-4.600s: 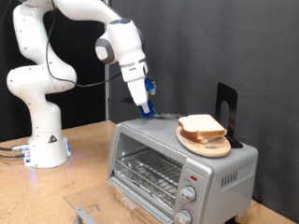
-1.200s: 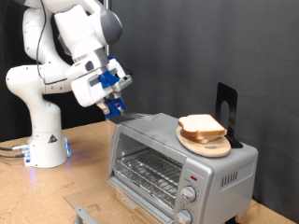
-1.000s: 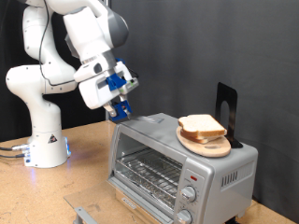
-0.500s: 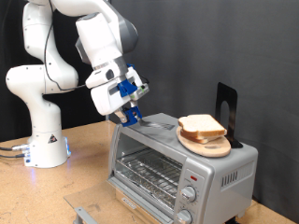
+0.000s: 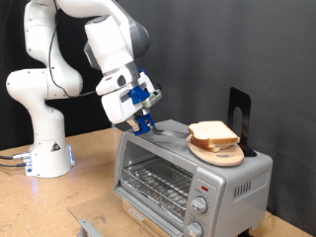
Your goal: Make a piece of toast with the oven
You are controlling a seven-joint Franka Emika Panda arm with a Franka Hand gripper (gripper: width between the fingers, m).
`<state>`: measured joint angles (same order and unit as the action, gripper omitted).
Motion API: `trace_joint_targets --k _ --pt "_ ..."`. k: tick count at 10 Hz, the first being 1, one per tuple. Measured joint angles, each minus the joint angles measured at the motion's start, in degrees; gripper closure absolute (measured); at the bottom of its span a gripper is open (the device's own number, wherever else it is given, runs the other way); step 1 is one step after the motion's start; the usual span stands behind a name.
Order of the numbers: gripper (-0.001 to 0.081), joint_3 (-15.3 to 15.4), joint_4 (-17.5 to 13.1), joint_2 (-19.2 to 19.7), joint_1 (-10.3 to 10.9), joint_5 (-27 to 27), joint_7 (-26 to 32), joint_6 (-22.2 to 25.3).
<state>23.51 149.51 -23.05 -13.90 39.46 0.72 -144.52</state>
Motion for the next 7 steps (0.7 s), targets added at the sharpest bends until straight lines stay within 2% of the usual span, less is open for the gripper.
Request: trace_joint_targets --k 7 --pt "0.0316 -0.4 -0.7 -0.9 0.2 1.9 1.5 0.6"
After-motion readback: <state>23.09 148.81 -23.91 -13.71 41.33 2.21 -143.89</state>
